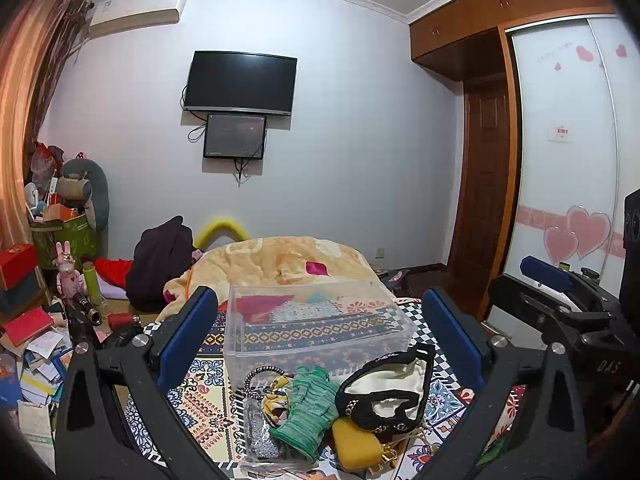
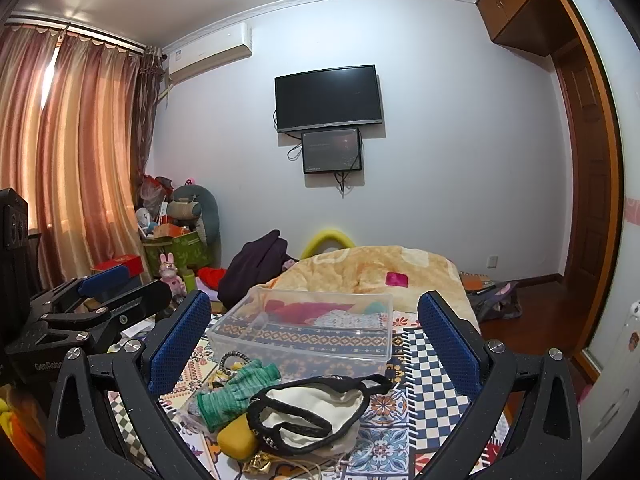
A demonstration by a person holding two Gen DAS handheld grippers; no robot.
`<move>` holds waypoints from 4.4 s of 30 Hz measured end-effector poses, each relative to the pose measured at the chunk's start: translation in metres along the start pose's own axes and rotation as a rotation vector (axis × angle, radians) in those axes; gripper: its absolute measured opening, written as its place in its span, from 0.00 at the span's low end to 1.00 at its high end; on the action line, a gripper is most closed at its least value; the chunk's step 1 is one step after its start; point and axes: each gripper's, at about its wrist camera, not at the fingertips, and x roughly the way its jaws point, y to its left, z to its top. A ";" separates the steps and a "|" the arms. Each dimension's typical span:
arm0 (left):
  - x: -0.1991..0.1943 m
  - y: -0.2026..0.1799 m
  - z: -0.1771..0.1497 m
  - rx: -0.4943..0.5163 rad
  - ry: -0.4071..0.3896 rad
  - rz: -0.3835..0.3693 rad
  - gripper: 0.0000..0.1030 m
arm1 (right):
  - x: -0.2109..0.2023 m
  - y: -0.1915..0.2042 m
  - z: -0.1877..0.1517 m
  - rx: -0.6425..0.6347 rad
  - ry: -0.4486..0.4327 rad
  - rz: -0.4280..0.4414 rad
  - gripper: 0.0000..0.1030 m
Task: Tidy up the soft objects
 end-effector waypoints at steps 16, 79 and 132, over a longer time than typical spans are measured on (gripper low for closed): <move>0.000 -0.003 -0.001 0.006 -0.004 -0.005 1.00 | 0.000 -0.001 -0.001 0.006 0.001 0.006 1.00; 0.103 0.028 -0.116 -0.052 0.403 -0.089 0.08 | 0.081 -0.047 -0.086 0.125 0.397 0.035 0.09; 0.211 0.056 -0.044 0.053 0.412 0.015 0.07 | 0.174 -0.029 -0.026 -0.088 0.379 -0.036 0.07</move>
